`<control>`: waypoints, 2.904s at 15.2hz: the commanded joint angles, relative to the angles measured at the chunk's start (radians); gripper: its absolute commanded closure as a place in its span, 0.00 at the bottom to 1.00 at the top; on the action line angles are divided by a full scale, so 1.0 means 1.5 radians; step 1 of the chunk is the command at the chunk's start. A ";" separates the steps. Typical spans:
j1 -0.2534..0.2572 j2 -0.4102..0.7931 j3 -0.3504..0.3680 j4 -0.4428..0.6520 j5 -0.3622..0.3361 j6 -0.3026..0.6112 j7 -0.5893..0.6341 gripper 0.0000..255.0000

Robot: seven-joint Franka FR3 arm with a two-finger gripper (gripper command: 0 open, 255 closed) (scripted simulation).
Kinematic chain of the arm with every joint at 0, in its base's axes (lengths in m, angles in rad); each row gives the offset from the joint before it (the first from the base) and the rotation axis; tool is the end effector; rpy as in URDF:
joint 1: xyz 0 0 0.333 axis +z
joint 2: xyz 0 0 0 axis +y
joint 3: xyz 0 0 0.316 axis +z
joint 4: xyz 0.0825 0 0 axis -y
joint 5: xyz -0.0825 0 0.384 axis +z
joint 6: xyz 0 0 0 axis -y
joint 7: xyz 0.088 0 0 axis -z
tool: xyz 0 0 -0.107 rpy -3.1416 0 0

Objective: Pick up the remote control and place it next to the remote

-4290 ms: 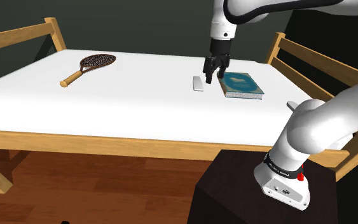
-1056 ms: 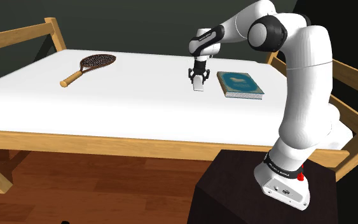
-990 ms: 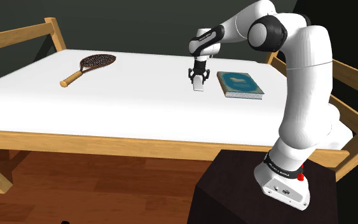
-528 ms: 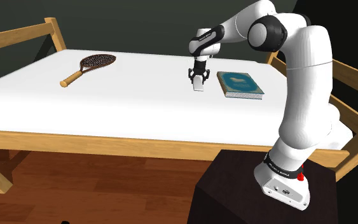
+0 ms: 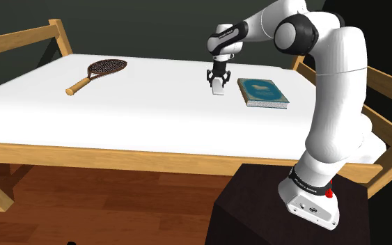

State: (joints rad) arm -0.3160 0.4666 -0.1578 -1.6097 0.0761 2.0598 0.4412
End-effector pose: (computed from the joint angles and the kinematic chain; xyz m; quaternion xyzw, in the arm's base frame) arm 0.6109 -0.2940 0.3591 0.8927 -0.4506 -0.0051 0.0018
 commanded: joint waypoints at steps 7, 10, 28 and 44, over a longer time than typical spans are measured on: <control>0.001 -0.025 -0.002 0.036 -0.005 -0.061 0.003 1.00; 0.001 -0.030 -0.003 0.050 -0.006 -0.080 0.004 1.00; -0.088 -0.356 -0.091 -0.384 -0.071 0.035 -0.155 1.00; -0.217 -0.535 -0.224 -0.545 -0.180 0.036 -0.344 1.00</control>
State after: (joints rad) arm -0.6278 -0.3246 -0.4789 -2.4238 -0.1837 2.1192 -0.0510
